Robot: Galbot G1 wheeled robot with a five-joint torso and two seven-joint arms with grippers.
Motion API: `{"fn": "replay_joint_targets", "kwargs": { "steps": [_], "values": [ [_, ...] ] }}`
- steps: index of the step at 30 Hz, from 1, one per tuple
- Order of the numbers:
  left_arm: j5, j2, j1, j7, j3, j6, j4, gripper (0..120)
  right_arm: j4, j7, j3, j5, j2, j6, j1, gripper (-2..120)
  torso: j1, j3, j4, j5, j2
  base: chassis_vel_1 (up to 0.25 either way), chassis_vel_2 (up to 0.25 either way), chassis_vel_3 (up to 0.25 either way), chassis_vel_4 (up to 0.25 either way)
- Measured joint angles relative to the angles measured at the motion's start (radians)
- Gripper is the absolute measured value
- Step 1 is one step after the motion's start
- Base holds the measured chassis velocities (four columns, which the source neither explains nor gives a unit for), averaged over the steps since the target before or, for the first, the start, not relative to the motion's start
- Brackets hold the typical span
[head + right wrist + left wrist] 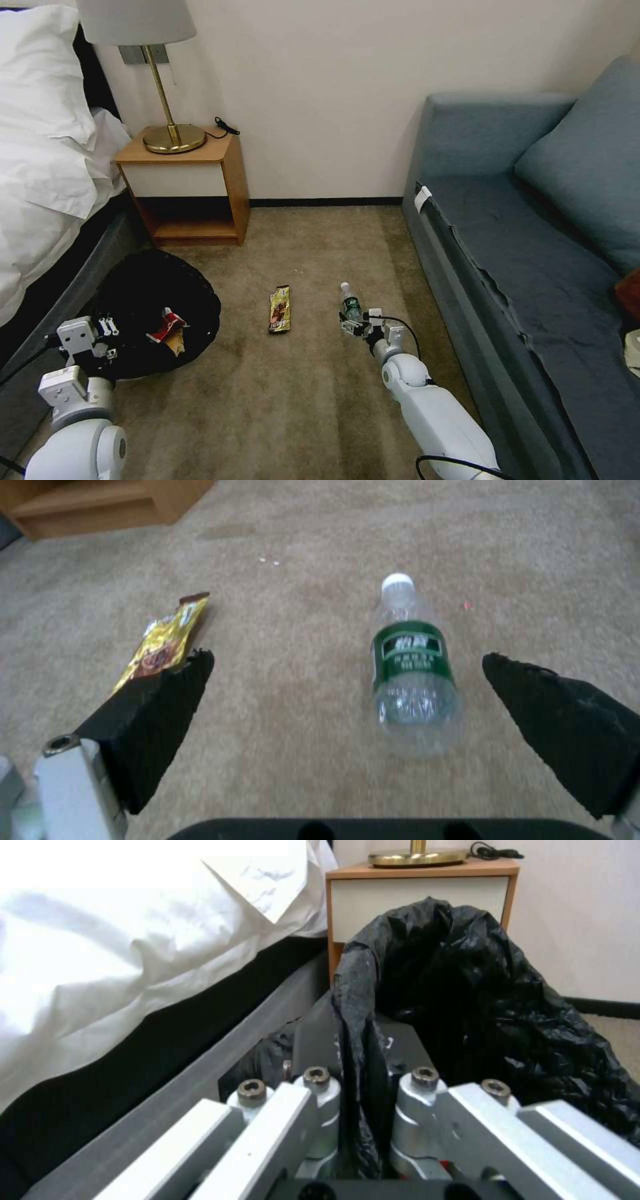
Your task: Pick up the trash bin, then pick up the garbage on the floor and place it into the trash bin.
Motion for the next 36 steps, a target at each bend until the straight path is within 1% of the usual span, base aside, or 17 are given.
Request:
{"fn": "replay_joint_targets", "kwargs": {
  "steps": [13, 23, 27, 36],
  "values": [
    [0.001, 0.000, -0.001, 0.001, 0.002, -0.002, 0.002, 5, -0.001, -0.006, 0.000, -0.006, -0.001, 0.002, -0.003, 100, 0.000, 0.000, -0.0001, 0.0001, 0.000, -0.074, 0.078, 0.079, -0.083],
    [-0.005, 0.013, -0.002, 0.002, -0.003, -0.005, 0.014, 5, 0.000, -0.008, 0.002, -0.024, 0.008, 0.002, -0.010, 100, 0.000, 0.000, 0.0000, 0.0000, 0.000, -0.082, 0.079, 0.080, -0.081],
    [-0.006, 0.017, -0.006, 0.002, -0.002, -0.006, 0.029, 5, 0.000, -0.009, 0.002, -0.029, 0.009, 0.001, -0.010, 100, 0.000, 0.000, 0.0000, 0.0000, 0.000, -0.071, 0.079, 0.083, -0.083],
    [-0.007, 0.022, -0.008, 0.002, -0.002, -0.007, 0.030, 5, -0.003, -0.011, 0.004, -0.039, 0.012, 0.000, -0.010, 100, 0.000, 0.000, 0.0000, 0.0000, 0.000, -0.081, 0.079, 0.084, -0.084]
  ]
}}
